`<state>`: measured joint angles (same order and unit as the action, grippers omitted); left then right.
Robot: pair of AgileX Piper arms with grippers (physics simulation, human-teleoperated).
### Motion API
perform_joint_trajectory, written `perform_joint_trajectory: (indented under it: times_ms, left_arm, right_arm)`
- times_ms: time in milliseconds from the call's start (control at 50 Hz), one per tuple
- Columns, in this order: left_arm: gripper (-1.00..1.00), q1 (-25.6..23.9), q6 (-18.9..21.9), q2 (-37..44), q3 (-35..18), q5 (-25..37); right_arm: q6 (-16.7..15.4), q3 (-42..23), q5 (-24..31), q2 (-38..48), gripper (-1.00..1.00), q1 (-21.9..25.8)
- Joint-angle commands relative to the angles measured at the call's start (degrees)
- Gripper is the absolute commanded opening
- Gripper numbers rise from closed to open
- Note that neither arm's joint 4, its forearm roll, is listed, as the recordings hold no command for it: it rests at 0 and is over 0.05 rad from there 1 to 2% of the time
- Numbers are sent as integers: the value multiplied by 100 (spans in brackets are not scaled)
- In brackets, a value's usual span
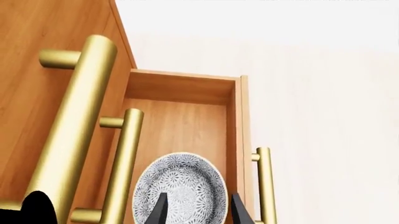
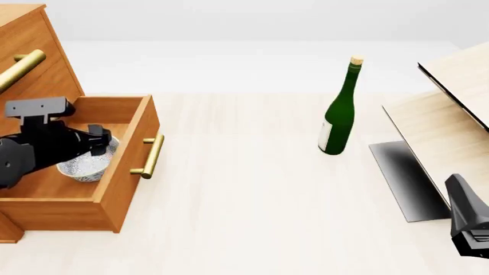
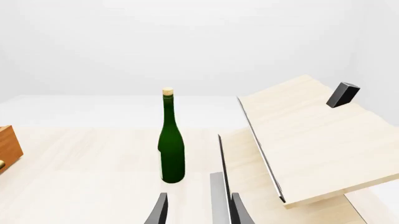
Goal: Put the bowl in the bottom drawer of the cabinet.
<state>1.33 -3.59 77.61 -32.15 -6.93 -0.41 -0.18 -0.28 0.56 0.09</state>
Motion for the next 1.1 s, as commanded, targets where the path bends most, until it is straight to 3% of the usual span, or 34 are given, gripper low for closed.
perform_joint_trajectory:
  times_ms: [20, 180, 260, 380, 460, 540, 600, 700, 720, 740, 820, 860, 1000, 1040, 1100]
  left_arm:
    - [100, -61, -62, -71, -30, 30]
    - [100, -348, -289, -256, -106, 80]
    - [100, -286, -185, -234, 26, -192]
    - [100, -294, -139, -637, -206, 265]
    - [100, -311, 7, -688, -28, 11]
    - [100, -413, -30, -973, -256, 446]
    - [100, -439, -21, -935, -181, 296]
    - [100, -443, 78, -1175, -389, 599]
    - [100, -455, 55, -1104, -235, 365]
    - [100, -468, 68, -1259, -389, 629]
    - [100, -505, 145, -1271, -157, 331]
    - [100, -555, 132, -1465, -364, 712]
    - [100, -673, 227, -1693, -228, 624]
    - [100, -736, 214, -2002, -553, 1101]
    - [100, -845, 204, -2118, -506, 1092]
  right_arm:
    - [2, 0, 0, 0, 100, 0]
    - [1, 0, 0, 0, 100, -1]
    - [0, 0, 0, 1, 100, 0]
    - [1, 0, 0, 0, 100, 0]
    - [0, 0, 0, 1, 100, 0]
    - [-1, 0, 0, 1, 100, 0]
    - [0, 0, 0, 0, 100, 0]
    - [1, 0, 0, 0, 100, 1]
    - [0, 0, 0, -1, 100, 1]
    - [0, 0, 0, 0, 100, 0]
    - [0, 0, 0, 0, 100, 0]
    - [1, 0, 0, 1, 100, -1]
    - [2, 0, 0, 0, 100, -1]
    - [0, 0, 0, 0, 100, 0]
    - [1, 0, 0, 1, 100, -1]
